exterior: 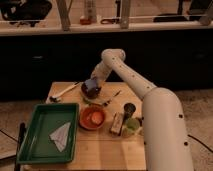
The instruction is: Place sponge in purple bowl
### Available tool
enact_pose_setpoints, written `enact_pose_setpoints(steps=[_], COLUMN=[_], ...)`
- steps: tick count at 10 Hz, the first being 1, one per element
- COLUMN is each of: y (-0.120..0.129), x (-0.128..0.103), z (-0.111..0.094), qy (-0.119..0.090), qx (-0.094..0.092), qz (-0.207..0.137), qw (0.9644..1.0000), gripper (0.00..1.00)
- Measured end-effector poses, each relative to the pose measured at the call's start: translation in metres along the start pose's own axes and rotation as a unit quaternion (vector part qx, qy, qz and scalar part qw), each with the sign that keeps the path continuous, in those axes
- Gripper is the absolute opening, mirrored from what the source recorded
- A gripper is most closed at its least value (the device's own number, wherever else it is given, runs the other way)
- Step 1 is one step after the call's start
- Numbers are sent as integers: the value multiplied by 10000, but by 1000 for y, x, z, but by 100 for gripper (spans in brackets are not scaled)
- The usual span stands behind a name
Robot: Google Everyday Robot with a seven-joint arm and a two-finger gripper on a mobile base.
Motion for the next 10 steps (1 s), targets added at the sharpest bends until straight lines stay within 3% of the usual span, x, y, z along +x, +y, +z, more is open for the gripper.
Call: enact_pose_setpoints(steps=[10], y=[-5], x=[-9], z=[4], qy=[37], qx=[-98], qz=[42], qw=[9999], gripper=[3])
